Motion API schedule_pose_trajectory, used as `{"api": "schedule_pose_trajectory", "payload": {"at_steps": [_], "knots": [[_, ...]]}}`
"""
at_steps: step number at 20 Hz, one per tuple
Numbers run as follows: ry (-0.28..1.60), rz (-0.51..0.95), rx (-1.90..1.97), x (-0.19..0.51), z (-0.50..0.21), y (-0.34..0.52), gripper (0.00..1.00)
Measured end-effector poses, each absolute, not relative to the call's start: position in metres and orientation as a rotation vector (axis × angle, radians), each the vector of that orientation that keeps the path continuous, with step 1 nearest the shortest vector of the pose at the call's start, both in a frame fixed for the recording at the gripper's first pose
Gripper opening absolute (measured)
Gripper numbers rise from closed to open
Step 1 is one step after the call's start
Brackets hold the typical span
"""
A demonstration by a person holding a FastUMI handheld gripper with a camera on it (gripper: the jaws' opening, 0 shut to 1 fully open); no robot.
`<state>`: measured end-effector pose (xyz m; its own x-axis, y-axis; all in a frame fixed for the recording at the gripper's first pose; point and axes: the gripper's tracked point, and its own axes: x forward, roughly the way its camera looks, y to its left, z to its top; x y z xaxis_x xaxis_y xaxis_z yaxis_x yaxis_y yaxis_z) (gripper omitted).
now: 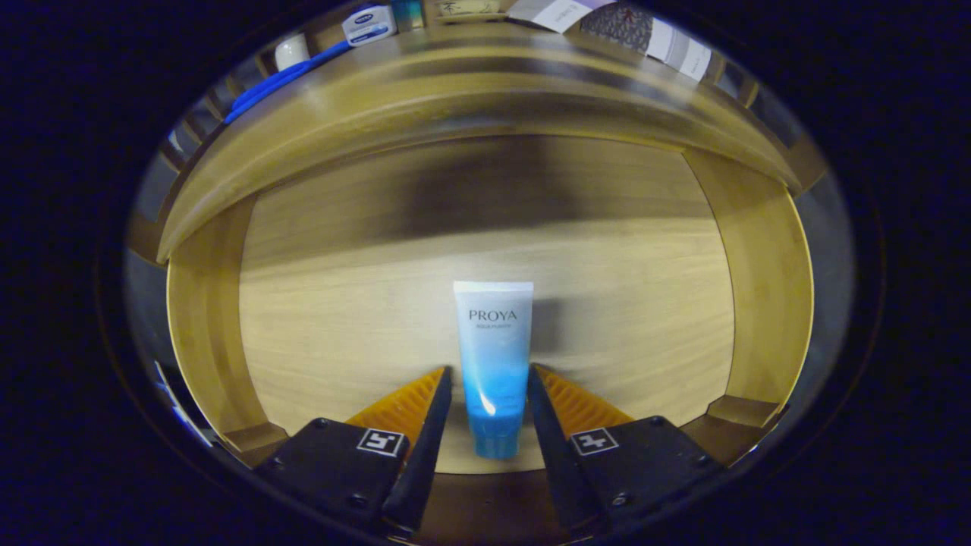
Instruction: Pull open the drawer, take out the items inside it, and place them on the countertop above the cabinet.
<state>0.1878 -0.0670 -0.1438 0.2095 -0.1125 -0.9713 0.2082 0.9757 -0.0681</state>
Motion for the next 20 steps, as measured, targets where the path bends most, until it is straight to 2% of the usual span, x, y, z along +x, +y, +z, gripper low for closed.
{"api": "schedule_pose_trajectory", "payload": {"at_steps": [2, 4, 20], "knots": [[1.341, -0.236, 0.091, 0.19, -0.142, -0.071, 0.56], [1.343, -0.227, 0.113, 0.185, -0.142, -0.069, 0.49], [1.159, -0.131, 0.143, 0.165, -0.029, -0.047, 0.48]]}}
